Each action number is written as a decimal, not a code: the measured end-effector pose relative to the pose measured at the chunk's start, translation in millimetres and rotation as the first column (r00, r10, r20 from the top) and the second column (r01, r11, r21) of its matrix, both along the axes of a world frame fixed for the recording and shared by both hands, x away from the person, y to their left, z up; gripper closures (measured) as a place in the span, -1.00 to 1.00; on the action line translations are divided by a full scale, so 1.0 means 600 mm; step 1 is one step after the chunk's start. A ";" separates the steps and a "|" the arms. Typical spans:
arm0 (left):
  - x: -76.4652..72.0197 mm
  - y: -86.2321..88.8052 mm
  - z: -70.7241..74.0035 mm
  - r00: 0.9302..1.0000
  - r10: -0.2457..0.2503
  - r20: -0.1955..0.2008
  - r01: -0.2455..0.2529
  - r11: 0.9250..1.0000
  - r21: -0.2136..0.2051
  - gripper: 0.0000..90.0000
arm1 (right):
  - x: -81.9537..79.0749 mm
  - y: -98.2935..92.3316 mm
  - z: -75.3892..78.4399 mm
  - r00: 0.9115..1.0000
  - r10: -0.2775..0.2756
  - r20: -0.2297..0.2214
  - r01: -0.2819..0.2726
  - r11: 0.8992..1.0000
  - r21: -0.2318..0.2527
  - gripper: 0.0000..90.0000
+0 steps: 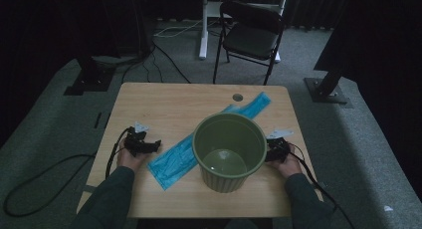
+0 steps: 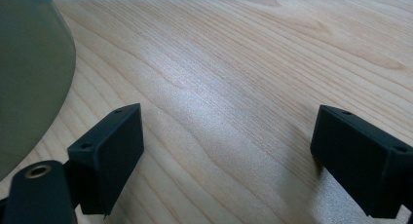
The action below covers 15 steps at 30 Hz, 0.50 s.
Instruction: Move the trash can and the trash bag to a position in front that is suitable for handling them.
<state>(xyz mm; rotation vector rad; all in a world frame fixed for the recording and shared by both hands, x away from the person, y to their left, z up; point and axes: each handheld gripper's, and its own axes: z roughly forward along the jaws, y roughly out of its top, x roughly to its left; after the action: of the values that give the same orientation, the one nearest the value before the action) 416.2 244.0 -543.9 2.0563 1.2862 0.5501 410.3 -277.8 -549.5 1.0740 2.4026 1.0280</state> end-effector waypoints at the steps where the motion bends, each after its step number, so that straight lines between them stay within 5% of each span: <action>1: 0.000 0.000 0.001 1.000 0.001 -0.003 -0.001 1.000 0.002 -0.64 | 0.000 0.000 0.000 1.000 0.000 0.000 0.000 1.000 0.000 -0.75; 4: 0.001 0.000 0.002 1.000 0.005 -0.007 -0.005 1.000 0.005 -0.63 | 0.000 0.000 0.000 1.000 0.000 0.000 0.000 1.000 -0.001 -0.75; 7: -0.002 0.000 0.011 1.000 0.000 -0.027 0.001 1.000 0.012 -0.15 | -0.001 0.000 0.000 1.000 -0.015 0.003 0.015 1.000 0.004 -0.66; 15: -0.007 -0.004 0.020 0.997 -0.051 -0.061 0.053 0.998 0.028 0.18 | -0.004 0.004 0.011 1.000 -0.028 -0.011 0.028 1.000 -0.008 -0.15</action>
<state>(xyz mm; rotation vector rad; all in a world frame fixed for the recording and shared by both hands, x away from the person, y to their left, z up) 411.8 241.7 -532.0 2.1395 1.2615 0.4904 407.7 -275.3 -543.1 1.1106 2.3917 1.0047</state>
